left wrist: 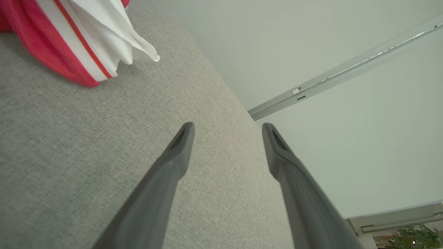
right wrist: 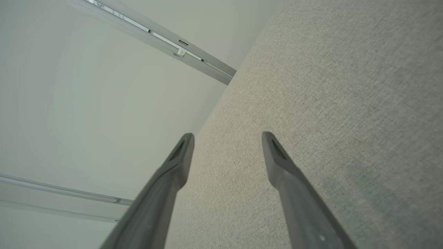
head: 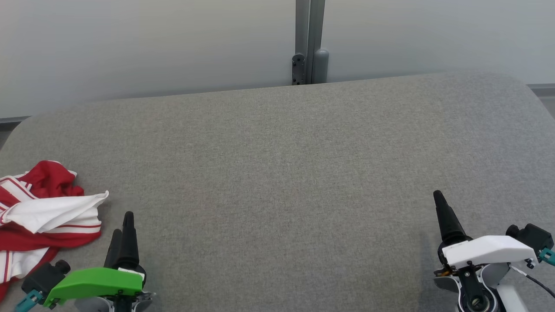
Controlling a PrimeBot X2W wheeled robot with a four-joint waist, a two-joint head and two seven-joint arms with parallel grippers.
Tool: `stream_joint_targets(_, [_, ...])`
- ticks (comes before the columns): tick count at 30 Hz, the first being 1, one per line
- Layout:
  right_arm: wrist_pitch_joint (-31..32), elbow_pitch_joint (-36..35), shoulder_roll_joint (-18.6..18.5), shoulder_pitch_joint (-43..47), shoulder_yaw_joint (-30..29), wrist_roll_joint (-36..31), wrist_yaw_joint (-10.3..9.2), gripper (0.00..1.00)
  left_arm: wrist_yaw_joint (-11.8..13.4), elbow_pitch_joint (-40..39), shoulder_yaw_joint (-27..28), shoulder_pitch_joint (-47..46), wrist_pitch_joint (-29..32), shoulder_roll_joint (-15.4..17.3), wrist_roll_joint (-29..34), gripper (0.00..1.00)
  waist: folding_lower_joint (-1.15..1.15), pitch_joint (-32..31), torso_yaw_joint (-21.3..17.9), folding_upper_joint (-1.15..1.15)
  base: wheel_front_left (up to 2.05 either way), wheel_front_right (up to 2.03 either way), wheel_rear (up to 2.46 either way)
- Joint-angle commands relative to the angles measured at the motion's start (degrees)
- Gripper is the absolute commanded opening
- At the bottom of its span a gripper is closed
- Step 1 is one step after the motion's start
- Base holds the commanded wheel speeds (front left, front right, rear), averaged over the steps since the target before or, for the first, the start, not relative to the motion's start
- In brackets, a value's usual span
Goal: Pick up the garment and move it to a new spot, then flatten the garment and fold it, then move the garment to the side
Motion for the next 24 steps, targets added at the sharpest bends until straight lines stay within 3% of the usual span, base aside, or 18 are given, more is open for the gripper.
stream_joint_targets(1, [-0.8,-0.6,-0.2,-1.7,0.4,-2.6,0.03,1.0,0.2,-0.3,-0.3,-1.7,-0.7,0.5,3.0,1.0,0.0,0.0,0.0,0.0,0.0,0.0,0.0])
stream_joint_targets(24, [-5.2,0.9,-0.2,-2.5,2.4,-23.9,0.04,1.0,4.0,1.6,-2.7,-2.0,-5.0,1.5,23.3,1.0,0.0,0.0,0.2,0.0,0.0,0.0,0.0])
